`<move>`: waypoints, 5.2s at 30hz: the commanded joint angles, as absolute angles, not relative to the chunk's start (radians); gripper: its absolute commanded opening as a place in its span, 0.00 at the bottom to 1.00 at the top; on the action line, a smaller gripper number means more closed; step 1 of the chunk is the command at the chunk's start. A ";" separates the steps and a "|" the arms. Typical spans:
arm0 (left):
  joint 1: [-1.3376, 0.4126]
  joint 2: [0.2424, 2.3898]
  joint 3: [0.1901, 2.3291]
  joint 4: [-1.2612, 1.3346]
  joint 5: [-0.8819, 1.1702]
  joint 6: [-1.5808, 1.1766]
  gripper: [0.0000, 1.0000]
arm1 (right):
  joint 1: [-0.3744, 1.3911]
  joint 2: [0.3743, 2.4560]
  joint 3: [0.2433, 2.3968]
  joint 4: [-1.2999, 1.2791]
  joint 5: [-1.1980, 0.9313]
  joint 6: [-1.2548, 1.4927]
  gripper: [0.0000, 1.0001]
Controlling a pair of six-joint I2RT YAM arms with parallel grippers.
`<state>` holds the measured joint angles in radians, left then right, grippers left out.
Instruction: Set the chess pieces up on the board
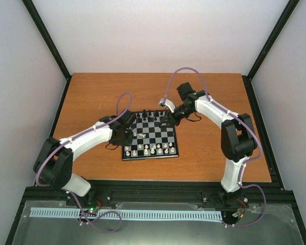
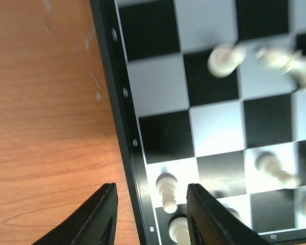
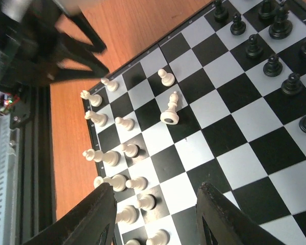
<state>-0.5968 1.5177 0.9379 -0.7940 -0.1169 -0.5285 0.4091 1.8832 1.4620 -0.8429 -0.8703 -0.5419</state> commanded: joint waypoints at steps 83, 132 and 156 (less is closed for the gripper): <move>-0.468 1.168 0.903 -0.156 0.275 -0.797 0.51 | 0.621 1.748 1.469 -0.664 -0.661 -0.541 0.18; -0.506 1.195 0.866 -0.162 0.286 -0.778 0.06 | 0.523 1.614 1.376 -0.585 -0.779 -0.398 0.47; -0.894 0.952 0.383 0.026 -0.229 -0.354 0.07 | 0.399 1.484 1.200 -0.546 -0.816 -0.380 0.50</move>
<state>-0.8799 0.9680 0.4084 -0.0444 -0.2153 -0.3973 0.4065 1.4883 1.2049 -0.5644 -0.7929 -0.3798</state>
